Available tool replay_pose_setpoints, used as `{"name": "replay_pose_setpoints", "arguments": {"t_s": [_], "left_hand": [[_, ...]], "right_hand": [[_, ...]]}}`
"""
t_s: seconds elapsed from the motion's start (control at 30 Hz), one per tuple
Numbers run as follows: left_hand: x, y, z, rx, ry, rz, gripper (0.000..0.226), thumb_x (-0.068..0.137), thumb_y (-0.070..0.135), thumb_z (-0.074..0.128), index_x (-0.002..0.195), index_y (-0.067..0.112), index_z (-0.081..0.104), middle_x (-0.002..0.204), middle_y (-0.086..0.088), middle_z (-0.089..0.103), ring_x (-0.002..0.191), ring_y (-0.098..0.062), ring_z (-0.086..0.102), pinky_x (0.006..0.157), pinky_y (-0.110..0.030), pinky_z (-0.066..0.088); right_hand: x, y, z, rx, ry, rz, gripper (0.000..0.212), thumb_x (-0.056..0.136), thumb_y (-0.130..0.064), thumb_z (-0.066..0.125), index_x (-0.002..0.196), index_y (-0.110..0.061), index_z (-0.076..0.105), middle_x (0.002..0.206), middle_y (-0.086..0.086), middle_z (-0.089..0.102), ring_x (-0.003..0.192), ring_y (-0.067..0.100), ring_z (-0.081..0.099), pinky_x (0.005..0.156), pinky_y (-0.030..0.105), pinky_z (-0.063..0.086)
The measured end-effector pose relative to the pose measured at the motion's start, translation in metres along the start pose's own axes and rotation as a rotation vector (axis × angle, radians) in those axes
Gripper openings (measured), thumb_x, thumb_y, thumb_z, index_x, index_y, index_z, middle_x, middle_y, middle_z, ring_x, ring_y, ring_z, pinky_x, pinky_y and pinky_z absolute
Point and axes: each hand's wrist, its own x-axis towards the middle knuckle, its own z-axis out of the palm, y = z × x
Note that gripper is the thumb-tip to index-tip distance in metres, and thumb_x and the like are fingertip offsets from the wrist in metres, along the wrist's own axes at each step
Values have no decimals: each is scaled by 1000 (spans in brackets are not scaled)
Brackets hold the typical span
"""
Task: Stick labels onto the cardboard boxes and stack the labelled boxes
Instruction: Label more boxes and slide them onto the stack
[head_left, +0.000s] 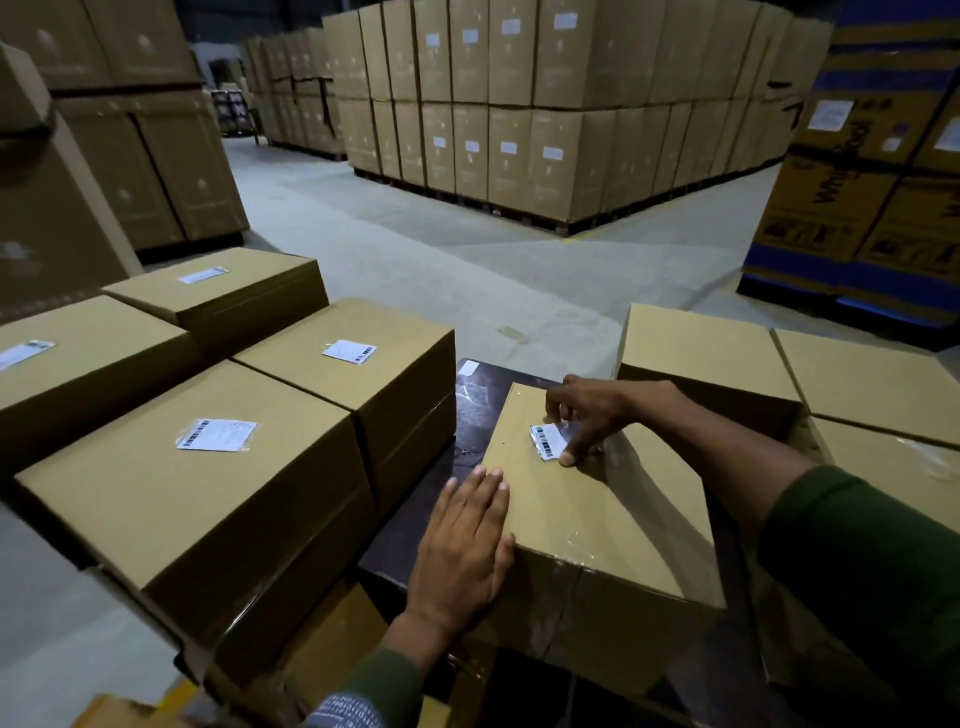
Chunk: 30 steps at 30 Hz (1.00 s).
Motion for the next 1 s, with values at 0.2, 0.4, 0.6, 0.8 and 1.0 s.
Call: {"name": "replay_pose_setpoints", "arguments": {"t_s": [0.2,0.4,0.6,0.8,1.0], "left_hand": [[1,1,2,16,-3,-7,52,103,37,32,141,7,50,150,-11,45,144,-23,33,111,-52,35],[0,1,3,13,-14,-17,51,102,37,33,143,9,47,152,-9,42,145,-21,30,112,-50,31],[0,2,2,16,-6,-10,51,102,36,35,144,9,44,152,-9,41,145,-22,32,112,-49,29],[-1,2,4,-1,-12,-23,51,103,36,33,145,9,44,154,-8,39,146,-22,29,112,-50,30],[-2,7,2,-28,17,-71,52,105,38,28,142,7,47,147,-14,45,143,-27,35,109,-53,39]], "right_hand": [[-5,1,-1,4,29,-1,72,60,-56,87,110,-20,50,116,0,48,95,20,55,83,42,52],[-15,-2,-2,37,75,-47,60,67,-47,87,108,-19,52,105,-7,51,80,6,47,61,22,38],[-25,-4,-7,34,134,-91,26,77,-34,79,88,-27,57,97,-4,64,87,18,60,71,35,51],[-50,4,-11,281,291,-104,15,81,-21,74,94,-24,67,90,-4,71,82,13,67,77,39,56],[-69,-4,39,1218,627,37,40,91,-32,68,105,4,59,96,19,68,88,26,63,91,54,50]]}}
